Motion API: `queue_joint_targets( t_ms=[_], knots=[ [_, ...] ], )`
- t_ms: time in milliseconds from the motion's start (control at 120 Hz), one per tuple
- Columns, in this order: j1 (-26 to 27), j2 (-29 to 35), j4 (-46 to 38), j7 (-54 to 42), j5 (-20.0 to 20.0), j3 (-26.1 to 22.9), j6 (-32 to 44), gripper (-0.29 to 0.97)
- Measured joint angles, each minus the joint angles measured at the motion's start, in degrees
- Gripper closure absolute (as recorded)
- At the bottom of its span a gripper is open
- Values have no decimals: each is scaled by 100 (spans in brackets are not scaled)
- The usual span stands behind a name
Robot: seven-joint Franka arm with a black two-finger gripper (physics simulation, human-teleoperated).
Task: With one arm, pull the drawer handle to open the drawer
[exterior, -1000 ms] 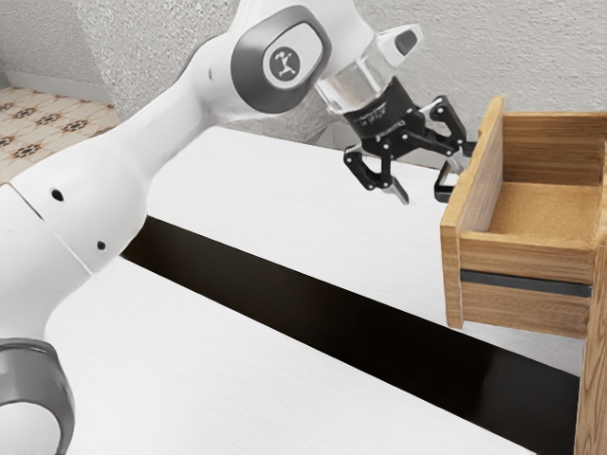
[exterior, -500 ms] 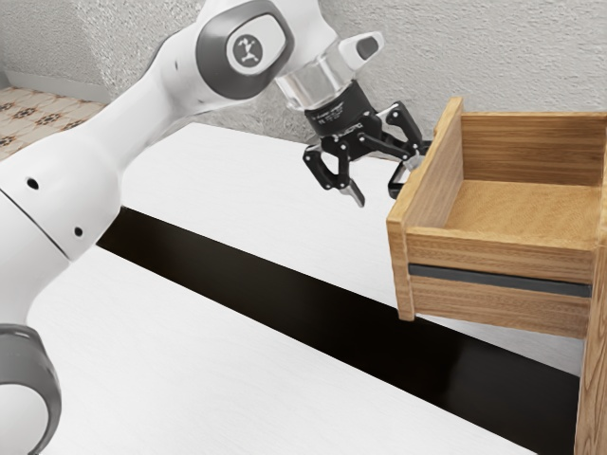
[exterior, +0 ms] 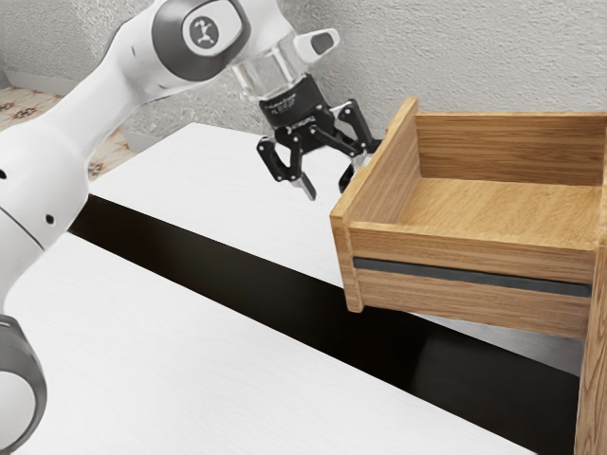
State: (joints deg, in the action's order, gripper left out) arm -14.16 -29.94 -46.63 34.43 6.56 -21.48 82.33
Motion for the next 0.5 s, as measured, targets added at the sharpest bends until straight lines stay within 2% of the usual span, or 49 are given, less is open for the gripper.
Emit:
queue_joint_targets(
  t_ms=[242,500],
  knots=[
    [-28,232,368,-102,266,-55,-81,6],
    [-371,1361,326,-133,661,-81,-300,2]
  ],
)
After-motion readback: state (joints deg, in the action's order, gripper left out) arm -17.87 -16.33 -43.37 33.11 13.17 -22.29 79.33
